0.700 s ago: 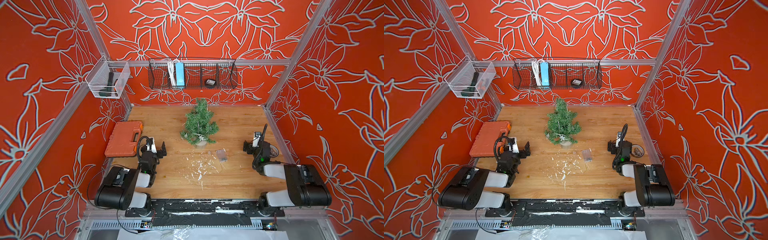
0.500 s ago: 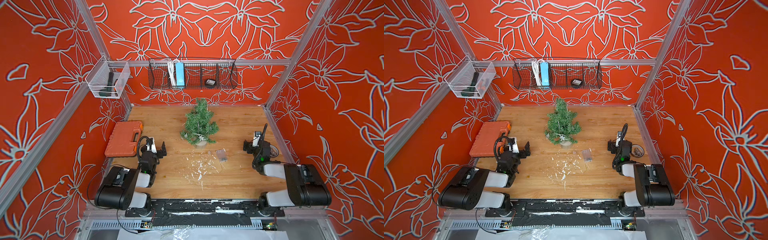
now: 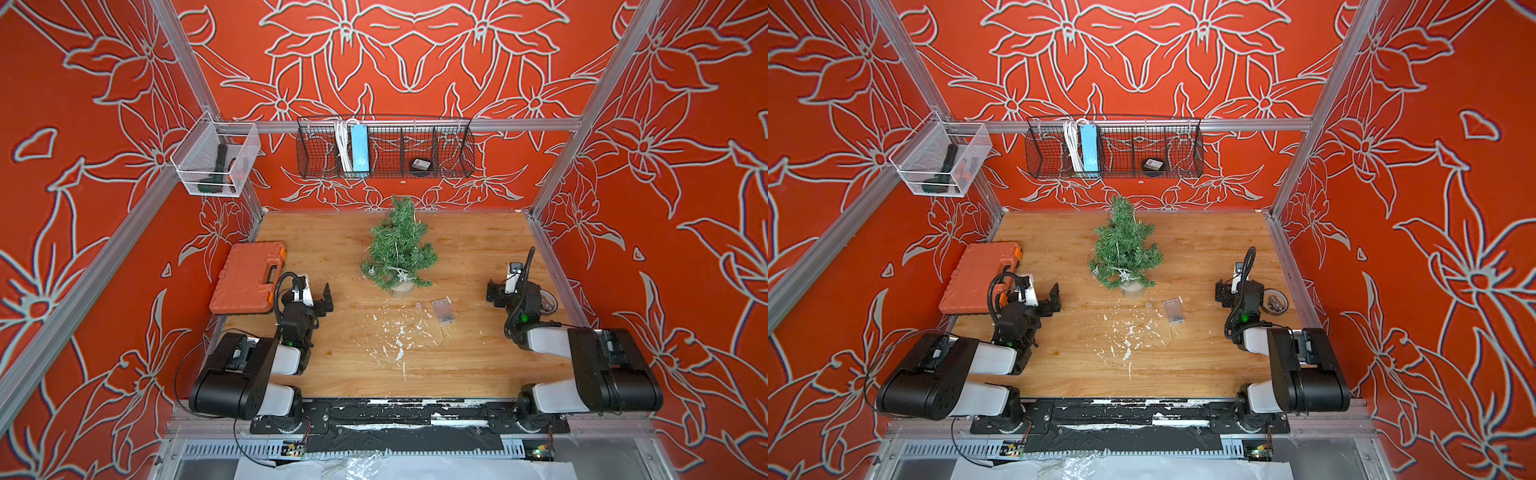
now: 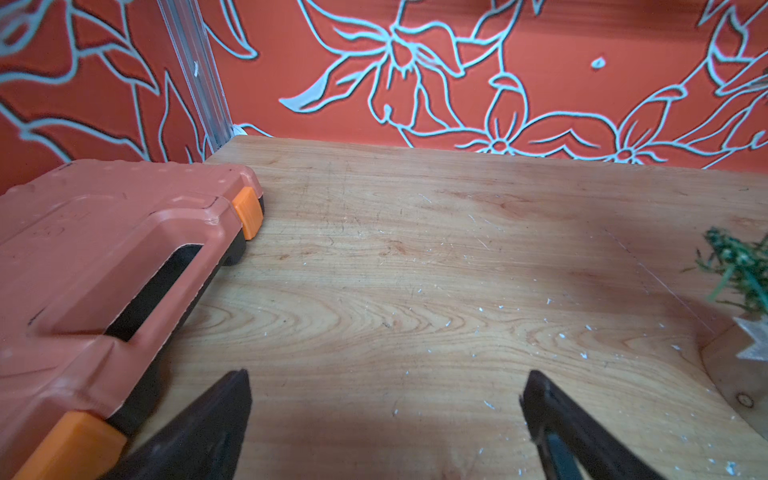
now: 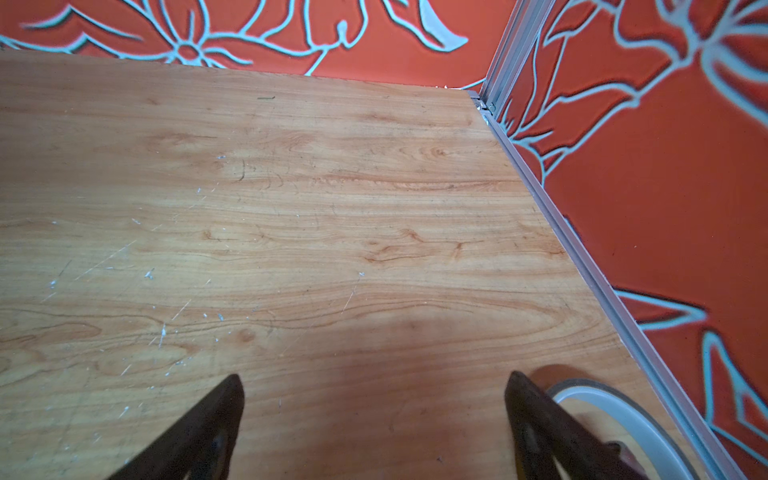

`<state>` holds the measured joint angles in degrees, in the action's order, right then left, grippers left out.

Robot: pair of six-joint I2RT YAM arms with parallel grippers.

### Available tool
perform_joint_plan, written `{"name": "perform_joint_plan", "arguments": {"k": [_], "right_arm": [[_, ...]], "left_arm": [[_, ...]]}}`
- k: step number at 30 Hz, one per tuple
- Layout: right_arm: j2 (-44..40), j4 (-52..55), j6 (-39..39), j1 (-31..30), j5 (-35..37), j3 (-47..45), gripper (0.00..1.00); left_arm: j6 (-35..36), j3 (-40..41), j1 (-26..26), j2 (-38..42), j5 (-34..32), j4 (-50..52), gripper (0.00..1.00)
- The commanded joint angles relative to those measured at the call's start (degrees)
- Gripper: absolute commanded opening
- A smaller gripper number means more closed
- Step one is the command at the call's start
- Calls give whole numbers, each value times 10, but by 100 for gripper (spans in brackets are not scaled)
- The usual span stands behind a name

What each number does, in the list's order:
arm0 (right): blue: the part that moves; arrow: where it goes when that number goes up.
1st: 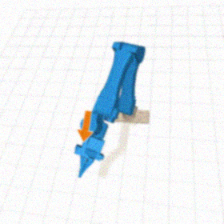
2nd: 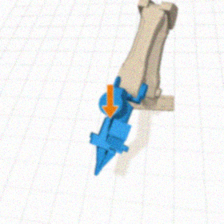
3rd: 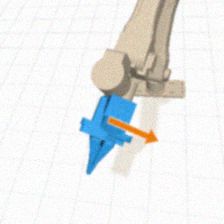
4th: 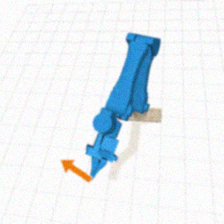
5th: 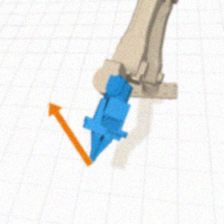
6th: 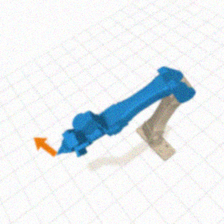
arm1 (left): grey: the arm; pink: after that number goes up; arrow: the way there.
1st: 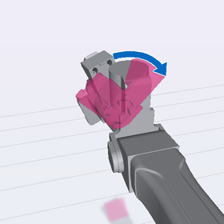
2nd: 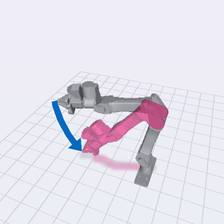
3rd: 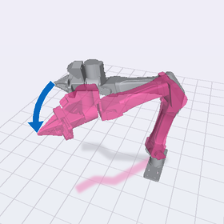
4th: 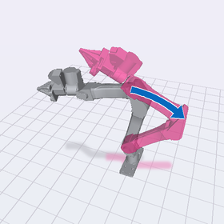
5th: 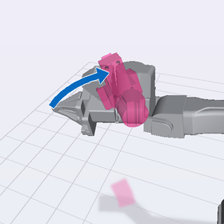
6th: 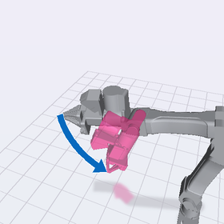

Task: Remove string lights from the small christmas tree
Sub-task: Remove the light string from the Christmas tree.

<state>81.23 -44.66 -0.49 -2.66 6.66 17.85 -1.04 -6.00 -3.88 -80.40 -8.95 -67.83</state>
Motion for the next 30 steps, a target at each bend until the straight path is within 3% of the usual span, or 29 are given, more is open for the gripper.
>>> {"name": "perform_joint_plan", "arguments": {"k": [1, 19, 21, 22, 27, 30], "right_arm": [[0, -12, 9, -2, 9, 9, 98], [0, -15, 4, 2, 4, 7, 98], [-18, -17, -11, 1, 47, 2, 98], [-57, 47, -19, 2, 66, 15, 98], [-151, 258, -64, 1, 94, 88, 98], [-174, 297, -90, 1, 90, 109, 98]], "left_arm": [[10, -7, -3, -3, -4, -19, 98], [10, -7, -3, 1, -6, -24, 98], [4, -44, -4, 37, -23, 66, 98], [-4, -70, -4, 57, -42, 130, 98], [-23, -114, -4, 111, -80, 219, 98], [-74, -136, -2, 136, -117, 218, 98]]}}
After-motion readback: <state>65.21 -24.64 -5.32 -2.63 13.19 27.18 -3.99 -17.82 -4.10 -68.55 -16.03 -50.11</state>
